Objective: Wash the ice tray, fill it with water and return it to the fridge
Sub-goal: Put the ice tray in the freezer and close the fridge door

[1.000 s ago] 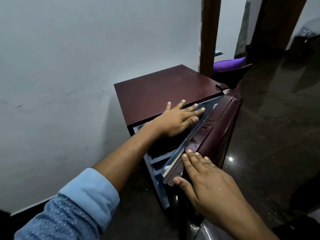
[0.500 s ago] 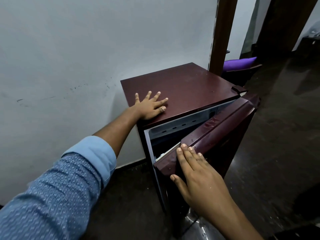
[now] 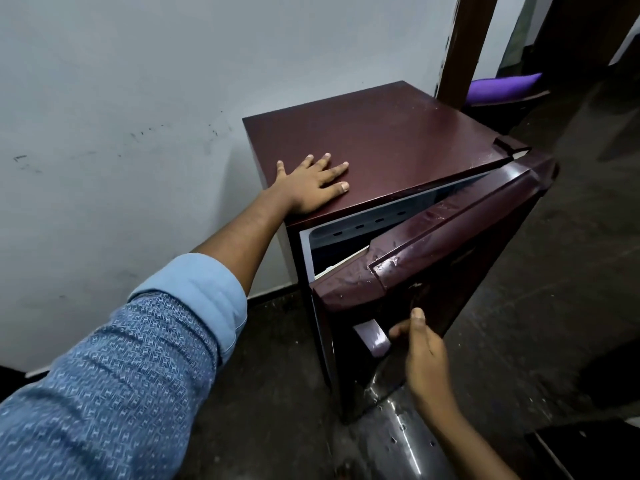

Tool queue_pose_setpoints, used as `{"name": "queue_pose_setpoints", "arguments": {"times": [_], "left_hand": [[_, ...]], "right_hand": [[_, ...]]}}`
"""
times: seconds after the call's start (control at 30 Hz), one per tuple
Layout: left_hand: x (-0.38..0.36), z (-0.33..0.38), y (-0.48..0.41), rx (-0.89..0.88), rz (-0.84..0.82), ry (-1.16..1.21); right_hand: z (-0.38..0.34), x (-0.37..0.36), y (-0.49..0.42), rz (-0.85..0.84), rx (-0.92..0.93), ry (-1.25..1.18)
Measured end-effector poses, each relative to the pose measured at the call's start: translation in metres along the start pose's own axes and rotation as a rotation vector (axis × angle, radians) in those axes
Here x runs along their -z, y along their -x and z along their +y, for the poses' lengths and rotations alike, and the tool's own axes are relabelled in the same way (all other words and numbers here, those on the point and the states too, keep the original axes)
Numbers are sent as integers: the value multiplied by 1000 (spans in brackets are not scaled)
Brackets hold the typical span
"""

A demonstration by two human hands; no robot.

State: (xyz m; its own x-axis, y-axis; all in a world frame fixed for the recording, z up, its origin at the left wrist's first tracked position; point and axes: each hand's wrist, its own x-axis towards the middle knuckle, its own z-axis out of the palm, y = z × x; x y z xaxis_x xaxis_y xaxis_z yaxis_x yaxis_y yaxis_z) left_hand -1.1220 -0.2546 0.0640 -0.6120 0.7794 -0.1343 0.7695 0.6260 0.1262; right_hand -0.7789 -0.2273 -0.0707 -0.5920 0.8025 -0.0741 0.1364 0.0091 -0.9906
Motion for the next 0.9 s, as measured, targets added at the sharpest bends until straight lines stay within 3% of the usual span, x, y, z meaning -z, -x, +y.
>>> {"name": "queue_pose_setpoints", "arguments": {"times": [0.23,0.43,0.57,0.9], "left_hand": [[2,2,4,-8,8,6],[1,1,1,-11,13,5],[1,1,1,-10,14,9],[4,1,5,-2,4,10]], "right_hand": [[24,-31,1,-292,-154,-209],[35,-50,3,-86,-128,-302],[30,-63,2,-43,-98,-357],[34,-118,-30,-28,-48,-216]]}}
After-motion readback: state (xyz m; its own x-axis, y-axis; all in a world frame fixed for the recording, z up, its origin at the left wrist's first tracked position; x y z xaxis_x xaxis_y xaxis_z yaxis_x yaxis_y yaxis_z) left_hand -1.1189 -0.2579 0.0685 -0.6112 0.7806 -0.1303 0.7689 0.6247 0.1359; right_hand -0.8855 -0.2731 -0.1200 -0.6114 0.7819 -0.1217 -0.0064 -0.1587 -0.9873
